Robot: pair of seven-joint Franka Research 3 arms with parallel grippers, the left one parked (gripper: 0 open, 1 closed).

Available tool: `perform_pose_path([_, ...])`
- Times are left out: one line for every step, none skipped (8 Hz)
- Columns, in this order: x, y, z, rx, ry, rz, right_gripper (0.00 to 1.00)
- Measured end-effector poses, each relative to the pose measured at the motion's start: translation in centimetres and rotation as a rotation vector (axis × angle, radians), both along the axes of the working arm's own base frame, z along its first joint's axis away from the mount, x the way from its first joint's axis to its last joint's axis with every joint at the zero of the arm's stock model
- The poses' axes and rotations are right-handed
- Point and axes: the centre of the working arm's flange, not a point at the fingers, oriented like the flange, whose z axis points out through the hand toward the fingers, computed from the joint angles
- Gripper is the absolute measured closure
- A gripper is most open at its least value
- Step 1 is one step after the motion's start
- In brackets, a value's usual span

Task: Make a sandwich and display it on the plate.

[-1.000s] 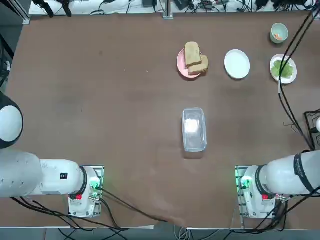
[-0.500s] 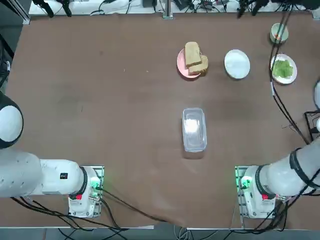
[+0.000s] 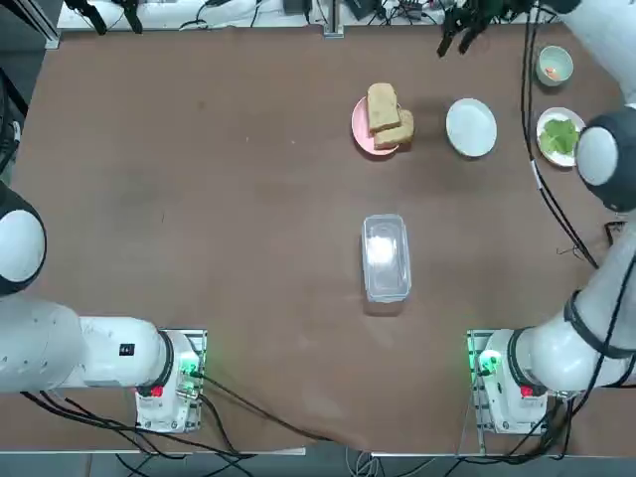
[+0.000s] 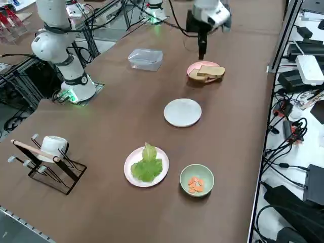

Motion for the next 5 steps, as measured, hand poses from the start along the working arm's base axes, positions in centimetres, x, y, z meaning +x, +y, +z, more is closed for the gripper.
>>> perform_pose_path([0.7, 0.6, -2.5, 0.059, 0.024, 0.025, 0.00])
perform_pose_path([1.3, 1.2, -4.9, 0.121, 0.050, 0.025, 0.00])
perform_pose_path([1.9, 1.4, -6.7, 0.169, 0.065, 0.024, 0.00])
perform_pose_path([2.7, 1.6, -7.9, 0.209, 0.062, 0.033, 0.01])
perform_pose_path([3.6, 1.8, -8.8, 0.250, 0.051, 0.041, 0.01])
